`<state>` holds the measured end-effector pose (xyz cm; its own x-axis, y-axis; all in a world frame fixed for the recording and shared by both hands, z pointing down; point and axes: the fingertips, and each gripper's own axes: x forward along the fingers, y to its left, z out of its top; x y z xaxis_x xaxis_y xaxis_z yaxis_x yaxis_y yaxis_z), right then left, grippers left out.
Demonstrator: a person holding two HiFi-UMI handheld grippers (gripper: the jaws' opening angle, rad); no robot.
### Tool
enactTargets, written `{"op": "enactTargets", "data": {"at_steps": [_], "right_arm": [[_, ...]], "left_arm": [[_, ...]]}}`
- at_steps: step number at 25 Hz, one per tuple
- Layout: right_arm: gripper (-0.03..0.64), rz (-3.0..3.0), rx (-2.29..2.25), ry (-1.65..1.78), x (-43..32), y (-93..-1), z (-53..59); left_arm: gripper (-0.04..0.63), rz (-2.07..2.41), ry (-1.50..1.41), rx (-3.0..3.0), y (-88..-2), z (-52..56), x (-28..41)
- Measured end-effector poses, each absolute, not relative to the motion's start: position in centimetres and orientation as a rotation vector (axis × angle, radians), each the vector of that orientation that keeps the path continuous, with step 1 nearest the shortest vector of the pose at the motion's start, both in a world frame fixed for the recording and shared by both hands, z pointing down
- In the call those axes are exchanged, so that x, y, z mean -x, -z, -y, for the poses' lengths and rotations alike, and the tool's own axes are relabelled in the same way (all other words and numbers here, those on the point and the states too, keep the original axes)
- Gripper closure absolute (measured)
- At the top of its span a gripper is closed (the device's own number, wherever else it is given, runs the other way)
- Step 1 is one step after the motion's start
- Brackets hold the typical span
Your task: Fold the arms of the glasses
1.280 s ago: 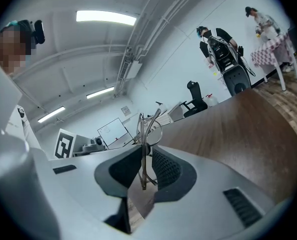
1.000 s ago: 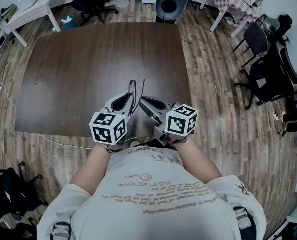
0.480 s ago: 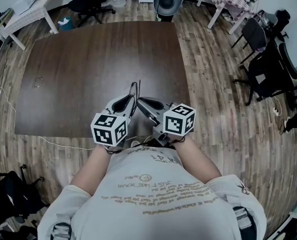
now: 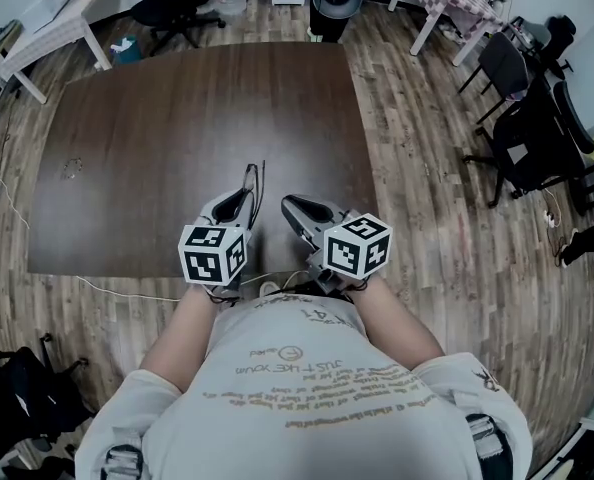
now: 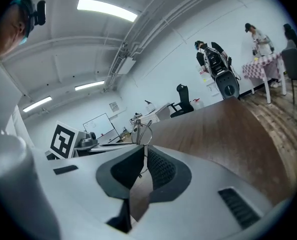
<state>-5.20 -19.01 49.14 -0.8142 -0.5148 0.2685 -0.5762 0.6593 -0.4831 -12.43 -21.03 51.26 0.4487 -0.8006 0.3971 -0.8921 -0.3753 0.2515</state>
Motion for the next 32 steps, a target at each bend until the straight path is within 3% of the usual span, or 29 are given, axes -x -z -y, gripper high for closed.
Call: {"op": "enactTargets", "data": {"at_steps": [19, 32], "right_arm": [[0.601, 2.625, -1.180, -0.917, 0.4, -50.6, 21.0], [0.601, 2.497, -1.387, -1.019, -4.8, -51.9, 21.3]], "left_arm": [[0.554, 1.715, -1.317, -2.270, -62.1, 28.7, 16.8], [0.554, 1.630, -1.946, -2.408, -66.9, 32.9, 14.1]]}}
